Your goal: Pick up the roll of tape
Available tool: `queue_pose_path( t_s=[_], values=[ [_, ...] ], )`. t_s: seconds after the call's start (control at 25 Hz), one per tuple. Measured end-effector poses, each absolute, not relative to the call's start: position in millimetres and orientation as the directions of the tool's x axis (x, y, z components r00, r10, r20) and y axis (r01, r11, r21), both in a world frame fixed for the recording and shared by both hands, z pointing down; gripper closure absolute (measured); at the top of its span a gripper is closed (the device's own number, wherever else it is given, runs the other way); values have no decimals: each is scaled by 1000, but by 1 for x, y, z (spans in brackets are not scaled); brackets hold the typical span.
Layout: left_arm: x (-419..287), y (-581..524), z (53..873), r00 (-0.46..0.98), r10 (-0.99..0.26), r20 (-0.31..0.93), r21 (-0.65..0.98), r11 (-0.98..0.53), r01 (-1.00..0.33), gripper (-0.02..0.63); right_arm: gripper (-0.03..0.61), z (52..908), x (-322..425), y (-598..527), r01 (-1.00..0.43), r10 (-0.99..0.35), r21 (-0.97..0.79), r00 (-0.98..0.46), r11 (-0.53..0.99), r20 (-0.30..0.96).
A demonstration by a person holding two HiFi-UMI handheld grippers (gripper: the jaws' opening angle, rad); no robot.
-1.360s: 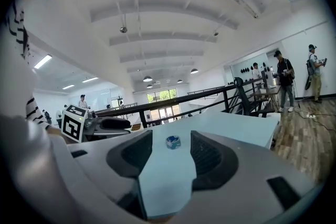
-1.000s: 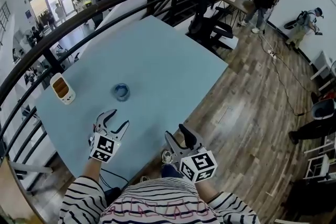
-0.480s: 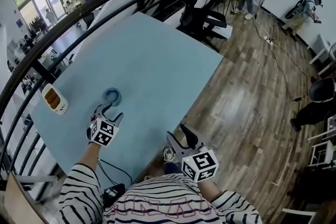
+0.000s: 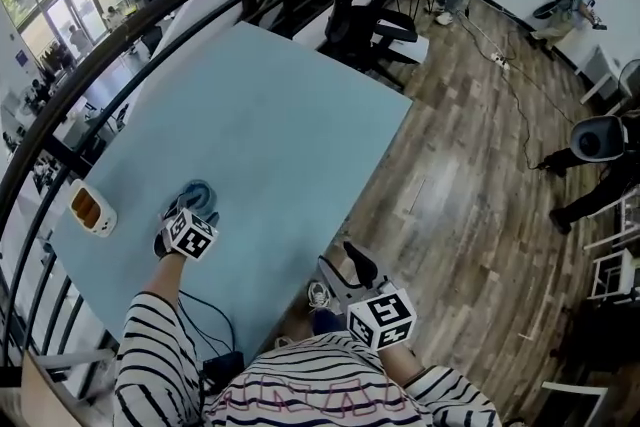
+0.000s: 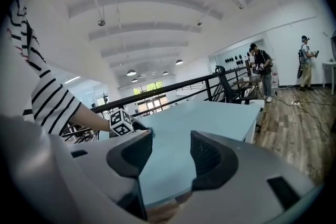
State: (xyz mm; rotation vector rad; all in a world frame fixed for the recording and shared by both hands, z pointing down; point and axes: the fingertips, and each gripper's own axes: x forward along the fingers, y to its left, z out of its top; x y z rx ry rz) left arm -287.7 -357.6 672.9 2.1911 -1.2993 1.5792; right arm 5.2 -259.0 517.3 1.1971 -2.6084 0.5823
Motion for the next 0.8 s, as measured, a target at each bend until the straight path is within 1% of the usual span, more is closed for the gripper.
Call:
queue_pose_path(
  t_s=[0.28,0.48,0.6,0.72,0.8],
  values=[
    [-291,-378,697,62,-445,893,-275,-650,-709,390,357,522,25,-275,-792,-704,-252,-610,556,364],
    [-287,-375,714,56,-330,942,-189,-662,-725,390,357,522,39,-284,-810,-722,-242,-586,534,368],
    [-285,-375,716,62,-299,952,-161,-665,-729,394,357,522,42,-289,-815,-727,-245,-580,526,367],
    [-281,-372,718,54,-270,961,-152,-684,-713,449,357,522,42,-290,-814,-728,-247,-581,526,365],
    [-282,-368,718,20,-250,968,-167,-701,-693,505,357,522,41,-289,-811,-725,-248,-585,530,364]
  ],
)
